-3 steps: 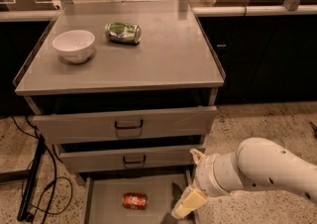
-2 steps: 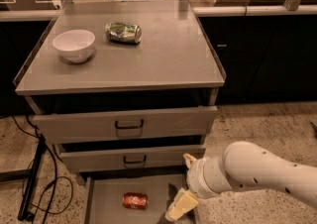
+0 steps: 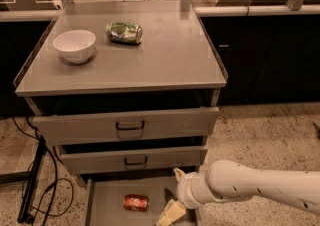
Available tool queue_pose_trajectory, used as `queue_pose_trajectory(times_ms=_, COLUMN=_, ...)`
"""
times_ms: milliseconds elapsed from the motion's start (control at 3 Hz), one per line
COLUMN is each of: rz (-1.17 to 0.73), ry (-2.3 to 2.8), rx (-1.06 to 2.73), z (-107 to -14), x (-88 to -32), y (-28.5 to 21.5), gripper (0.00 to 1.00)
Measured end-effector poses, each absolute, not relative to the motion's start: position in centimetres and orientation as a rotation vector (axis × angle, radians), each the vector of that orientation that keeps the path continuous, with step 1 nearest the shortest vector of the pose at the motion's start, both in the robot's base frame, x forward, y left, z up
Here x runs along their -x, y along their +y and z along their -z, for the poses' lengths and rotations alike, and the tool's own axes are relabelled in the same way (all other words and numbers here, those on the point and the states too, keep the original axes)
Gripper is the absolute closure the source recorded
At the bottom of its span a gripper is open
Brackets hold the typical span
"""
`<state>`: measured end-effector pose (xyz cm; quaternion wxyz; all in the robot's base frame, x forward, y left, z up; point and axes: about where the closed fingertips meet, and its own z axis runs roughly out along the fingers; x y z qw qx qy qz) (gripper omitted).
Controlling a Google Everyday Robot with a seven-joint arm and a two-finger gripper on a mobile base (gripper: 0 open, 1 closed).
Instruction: Pick coke can from bottom drawer and place on counter
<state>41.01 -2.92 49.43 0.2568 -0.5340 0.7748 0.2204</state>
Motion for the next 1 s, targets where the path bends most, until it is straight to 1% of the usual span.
queue_pose_trajectory(times_ms=667, rz=-0.718, ry=2.086, rx=1.386, z=-40.7, x=-41.6, y=-0.9, gripper=0.00)
queue_pose_trajectory(times_ms=1000, rz=-0.733, ry=2.092, rx=1.386, z=-40.1, x=-41.6, y=-0.6, gripper=0.00)
